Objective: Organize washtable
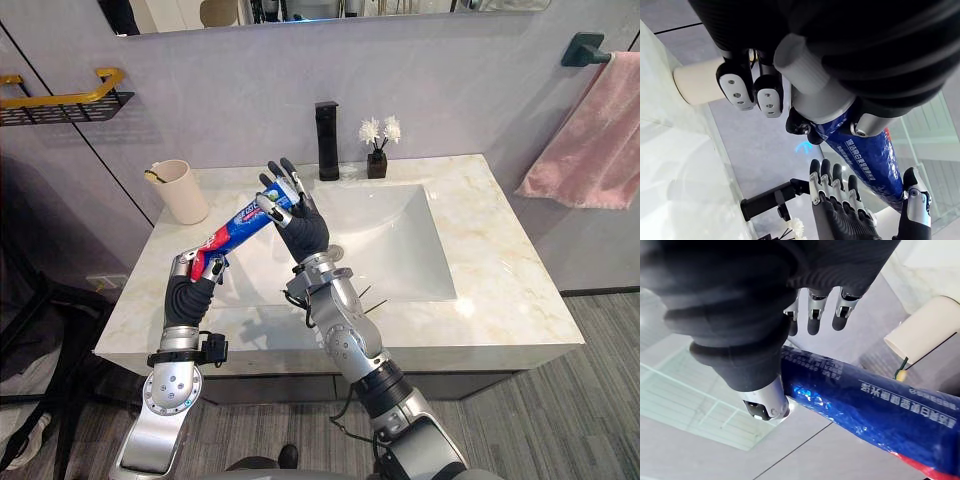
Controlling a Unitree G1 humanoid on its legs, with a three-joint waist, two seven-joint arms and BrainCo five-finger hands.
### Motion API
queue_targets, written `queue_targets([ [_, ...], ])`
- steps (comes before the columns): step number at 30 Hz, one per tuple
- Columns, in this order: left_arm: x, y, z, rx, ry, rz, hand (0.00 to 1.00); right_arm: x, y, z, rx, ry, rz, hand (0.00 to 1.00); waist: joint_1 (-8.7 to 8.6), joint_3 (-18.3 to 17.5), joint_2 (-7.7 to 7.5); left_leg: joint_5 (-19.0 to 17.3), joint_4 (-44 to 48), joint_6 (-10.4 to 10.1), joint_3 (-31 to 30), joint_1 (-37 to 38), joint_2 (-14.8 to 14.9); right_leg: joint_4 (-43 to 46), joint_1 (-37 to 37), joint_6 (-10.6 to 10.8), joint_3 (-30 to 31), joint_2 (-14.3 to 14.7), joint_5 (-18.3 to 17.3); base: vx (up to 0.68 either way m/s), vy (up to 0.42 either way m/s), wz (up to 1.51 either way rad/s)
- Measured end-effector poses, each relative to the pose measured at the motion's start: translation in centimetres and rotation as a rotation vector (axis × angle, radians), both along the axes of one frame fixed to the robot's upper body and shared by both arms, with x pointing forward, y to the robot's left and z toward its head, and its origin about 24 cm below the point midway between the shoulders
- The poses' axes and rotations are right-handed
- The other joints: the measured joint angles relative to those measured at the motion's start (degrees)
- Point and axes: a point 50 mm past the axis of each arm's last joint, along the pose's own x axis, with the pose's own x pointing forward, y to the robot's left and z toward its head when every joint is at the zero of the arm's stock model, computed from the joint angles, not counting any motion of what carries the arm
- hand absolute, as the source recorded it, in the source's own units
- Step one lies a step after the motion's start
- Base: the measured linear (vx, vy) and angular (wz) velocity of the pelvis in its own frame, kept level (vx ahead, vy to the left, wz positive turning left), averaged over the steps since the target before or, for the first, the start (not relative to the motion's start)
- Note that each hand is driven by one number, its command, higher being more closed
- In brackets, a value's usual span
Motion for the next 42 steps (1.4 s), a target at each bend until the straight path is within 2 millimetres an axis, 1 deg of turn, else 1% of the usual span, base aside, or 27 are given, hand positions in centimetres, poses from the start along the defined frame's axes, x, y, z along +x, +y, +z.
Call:
queue_targets([
  [7, -0.1, -1.0, 0.2, -0.008, -0.009, -0.048, 1.0, 0.0, 0.1, -0.2, -0.007, 0.008, 0.006, 0.0, 0.06, -0.02, -0.03, -0.04, 0.0, 0.07, -0.54, -0.07, -0.19, -0.24, 0.01, 0.2, 0.05, -0.06, 0.15, 0.0, 0.0, 0.0],
  [10, 0.2, -1.7, 0.5, -0.014, -0.019, -0.081, 1.0, -0.1, 0.5, -0.7, -0.02, 0.026, 0.018, 0.0, 0.13, -0.14, -0.13, -0.05, -0.02, 0.08, -0.62, -0.13, -0.23, -0.54, 0.01, 0.19, 0.14, -0.07, 0.38, 0.0, 0.002, -0.01],
  [13, 0.4, -2.4, 0.0, -0.009, 0.0, -0.115, 1.0, -0.3, 1.0, -0.8, -0.031, 0.026, 0.04, 0.0, 0.14, -1.07, -0.13, -0.07, -0.02, 0.11, -0.65, -0.34, -0.25, -0.95, -0.07, 0.12, 0.26, -0.07, 0.67, 0.0, 0.003, -0.02],
  [14, 0.5, -2.6, -0.2, -0.005, 0.015, -0.133, 1.0, -0.4, 1.2, -0.8, -0.036, 0.026, 0.049, 1.0, 0.17, -1.39, -0.19, -0.08, -0.02, 0.13, -0.66, -0.34, -0.25, -0.95, -0.07, 0.12, 0.26, -0.07, 0.67, 0.0, 0.0, 0.0],
  [18, 0.5, -3.3, -1.2, 0.005, 0.057, -0.164, 1.0, -0.7, 2.0, -0.7, -0.057, 0.017, 0.085, 1.0, 0.27, -1.65, -0.17, -0.14, -0.03, 0.2, -0.7, -0.34, -0.28, -0.92, -0.23, 0.19, 0.57, -0.03, 0.85, -0.01, 0.002, -0.03],
  [20, 0.5, -3.4, -1.2, 0.005, 0.055, -0.168, 1.0, -0.6, 2.1, -0.5, -0.061, 0.011, 0.087, 1.0, 0.7, -1.66, -0.17, -0.17, -0.05, 0.25, -0.7, -0.34, -0.32, -0.87, -0.49, 0.19, 1.0, 0.02, 0.98, -0.02, 0.005, -0.13],
  [21, 0.5, -3.4, -1.1, 0.004, 0.053, -0.169, 1.0, -0.5, 2.2, -0.3, -0.064, 0.005, 0.089, 1.0, 1.21, -1.69, -0.16, -0.25, -0.09, 0.38, -0.7, -0.35, -0.38, -0.79, -0.85, 0.28, 1.44, 0.06, 1.11, -0.02, 0.005, -0.15],
  [23, 0.7, -3.5, -1.1, 0.006, 0.048, -0.17, 1.0, -0.4, 2.2, -0.1, -0.065, -0.002, 0.09, 1.0, 1.55, -1.7, -0.18, -0.2, -0.09, 0.32, -0.82, -0.39, -0.43, -0.78, -0.92, 0.32, 1.48, 0.06, 1.17, -0.01, 0.001, -0.05],
  [31, 0.6, -3.5, -1.5, 0.005, 0.043, -0.176, 1.0, -0.4, 2.3, 0.0, -0.07, -0.01, 0.094, 1.0, 1.59, -1.91, -0.32, 0.02, -0.08, 0.6, -0.84, -0.39, -0.46, -0.84, -0.93, 0.32, 1.51, 0.05, 1.17, 0.0, 0.0, 0.0],
  [37, 0.2, -3.2, -1.8, 0.001, 0.049, -0.167, 1.0, -0.5, 2.5, 0.0, -0.088, -0.017, 0.107, 1.0, 1.63, -1.93, -0.32, 0.02, -0.1, 0.6, -0.87, -0.39, -0.46, -0.86, -0.93, 0.33, 1.51, 0.05, 1.18, 0.0, 0.0, 0.0],
  [38, 0.2, -3.1, -1.9, 0.0, 0.05, -0.165, 0.0, -0.5, 2.5, 0.0, -0.092, -0.017, 0.108, 1.0, 1.67, -1.93, -0.31, 0.02, -0.09, 0.6, -0.89, -0.39, -0.47, -0.85, -0.92, 0.33, 1.5, 0.05, 1.18, 0.0, 0.0, 0.0],
  [42, -0.1, -2.5, -2.3, 0.002, 0.069, -0.135, 0.0, -0.5, 2.6, 0.0, -0.12, -0.037, 0.101, 1.0, 1.61, -2.13, -0.29, 0.01, -0.08, 0.59, -0.92, -0.38, -0.48, -0.83, -0.92, 0.34, 1.5, 0.05, 1.18, 0.0, 0.0, 0.0],
])
